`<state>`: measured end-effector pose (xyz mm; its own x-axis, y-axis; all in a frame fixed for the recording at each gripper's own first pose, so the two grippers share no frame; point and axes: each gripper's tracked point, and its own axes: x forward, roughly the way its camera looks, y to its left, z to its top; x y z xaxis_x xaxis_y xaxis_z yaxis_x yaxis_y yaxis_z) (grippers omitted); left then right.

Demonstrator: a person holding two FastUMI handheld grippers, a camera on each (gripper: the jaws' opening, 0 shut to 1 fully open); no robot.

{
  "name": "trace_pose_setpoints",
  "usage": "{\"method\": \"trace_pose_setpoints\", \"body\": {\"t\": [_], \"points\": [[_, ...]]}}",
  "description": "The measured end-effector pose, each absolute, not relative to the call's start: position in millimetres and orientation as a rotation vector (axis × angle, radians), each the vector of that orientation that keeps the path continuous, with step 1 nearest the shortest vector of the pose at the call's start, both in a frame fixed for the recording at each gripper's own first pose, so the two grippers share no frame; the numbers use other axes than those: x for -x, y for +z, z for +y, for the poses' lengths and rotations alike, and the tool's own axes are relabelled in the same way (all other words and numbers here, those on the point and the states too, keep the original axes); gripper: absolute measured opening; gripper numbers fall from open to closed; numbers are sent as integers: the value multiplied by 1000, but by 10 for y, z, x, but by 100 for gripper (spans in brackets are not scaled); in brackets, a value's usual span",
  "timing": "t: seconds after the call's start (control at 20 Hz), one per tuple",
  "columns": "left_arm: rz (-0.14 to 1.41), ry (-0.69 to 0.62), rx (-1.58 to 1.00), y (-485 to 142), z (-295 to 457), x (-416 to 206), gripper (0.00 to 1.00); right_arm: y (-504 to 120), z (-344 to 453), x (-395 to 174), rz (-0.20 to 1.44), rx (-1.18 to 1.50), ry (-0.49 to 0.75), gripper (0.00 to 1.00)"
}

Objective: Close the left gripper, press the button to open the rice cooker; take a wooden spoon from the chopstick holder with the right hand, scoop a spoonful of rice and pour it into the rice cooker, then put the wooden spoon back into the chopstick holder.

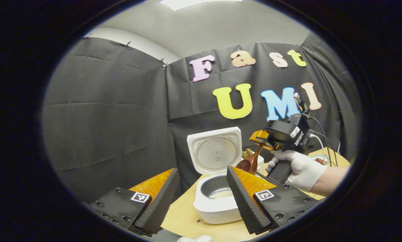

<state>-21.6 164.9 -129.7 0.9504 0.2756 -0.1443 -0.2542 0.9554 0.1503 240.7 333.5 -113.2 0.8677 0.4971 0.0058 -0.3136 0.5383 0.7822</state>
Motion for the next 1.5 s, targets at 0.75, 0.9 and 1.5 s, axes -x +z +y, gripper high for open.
{"method": "trace_pose_setpoints", "body": {"t": [0.75,0.9,1.5], "points": [[123,66,-97,-1124,289,-107,100,-1602,-247,-2623,78,-695,30,22],[123,46,-106,-1075,69,-120,100,-1764,-720,-2589,77,-673,-16,22],[146,39,-148,-1068,-336,-161,100,-2657,-1345,-2577,158,-614,-101,22]]}}
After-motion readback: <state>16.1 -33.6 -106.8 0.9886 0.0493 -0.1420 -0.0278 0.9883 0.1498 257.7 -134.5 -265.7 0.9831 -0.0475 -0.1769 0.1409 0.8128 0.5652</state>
